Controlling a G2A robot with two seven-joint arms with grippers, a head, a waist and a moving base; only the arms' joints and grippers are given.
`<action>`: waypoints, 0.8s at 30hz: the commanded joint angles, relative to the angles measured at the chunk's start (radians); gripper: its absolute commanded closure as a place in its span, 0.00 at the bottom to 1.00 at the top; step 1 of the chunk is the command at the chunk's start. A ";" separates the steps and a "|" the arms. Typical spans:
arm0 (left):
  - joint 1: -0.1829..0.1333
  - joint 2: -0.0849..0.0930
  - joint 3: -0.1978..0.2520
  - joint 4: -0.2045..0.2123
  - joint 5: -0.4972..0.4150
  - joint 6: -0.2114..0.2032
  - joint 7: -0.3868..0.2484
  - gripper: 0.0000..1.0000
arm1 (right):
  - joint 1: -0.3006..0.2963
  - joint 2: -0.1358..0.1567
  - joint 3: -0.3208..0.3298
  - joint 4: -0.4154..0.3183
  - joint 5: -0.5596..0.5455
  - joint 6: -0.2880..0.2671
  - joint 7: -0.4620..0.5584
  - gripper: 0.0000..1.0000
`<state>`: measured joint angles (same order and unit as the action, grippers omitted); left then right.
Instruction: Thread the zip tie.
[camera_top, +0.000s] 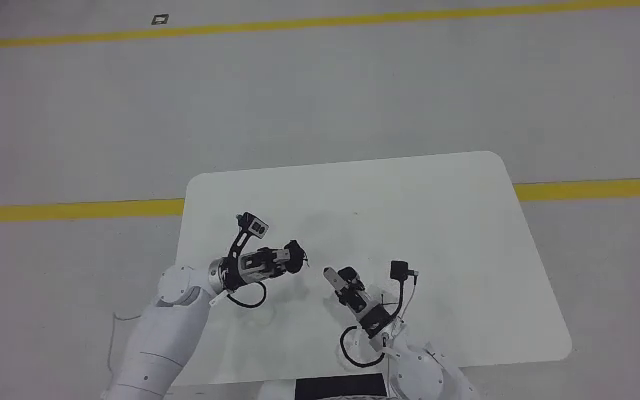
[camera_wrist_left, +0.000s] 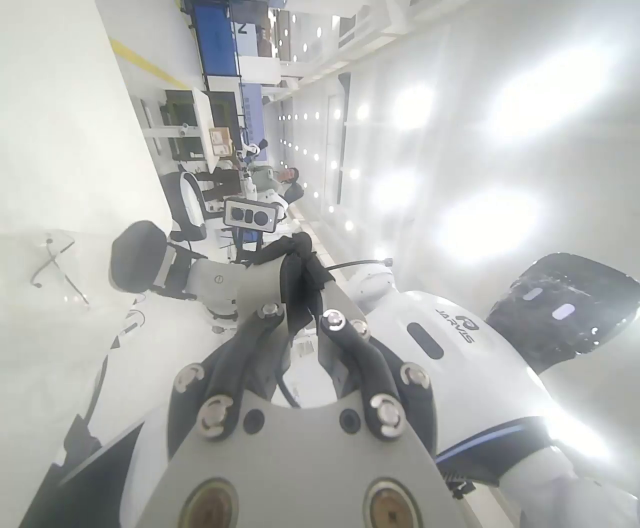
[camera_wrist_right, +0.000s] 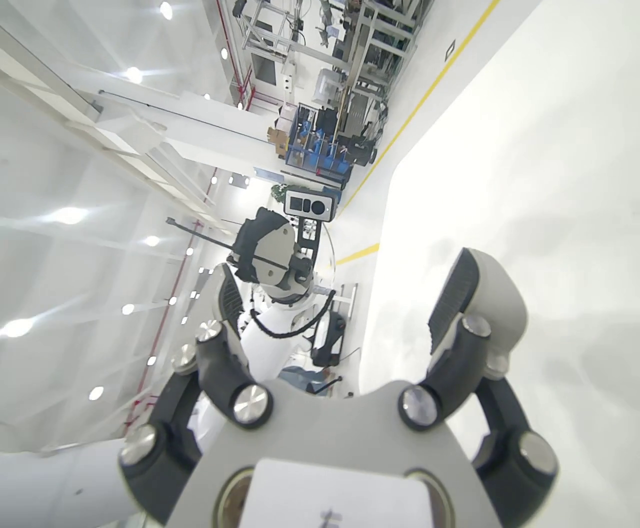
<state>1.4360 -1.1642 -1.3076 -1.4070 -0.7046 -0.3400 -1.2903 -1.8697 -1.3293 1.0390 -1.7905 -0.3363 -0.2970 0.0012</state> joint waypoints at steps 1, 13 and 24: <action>0.001 0.000 0.000 0.000 0.000 0.000 0.002 1.00 | 0.000 0.000 0.000 0.001 -0.011 0.000 -0.006 0.00; -0.049 -0.012 0.079 0.124 -0.207 0.047 -0.100 1.00 | 0.025 0.002 0.002 0.023 0.323 -0.043 0.150 0.00; -0.160 0.017 0.277 0.257 -0.336 0.000 -0.100 1.00 | 0.066 0.005 0.033 0.067 0.724 -0.043 0.415 0.00</action>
<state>1.2823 -1.1488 -1.0346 -1.1563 -1.0363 -0.3407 -1.3900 -1.8051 -1.3238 1.0709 -1.7258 0.3681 -0.3400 0.4071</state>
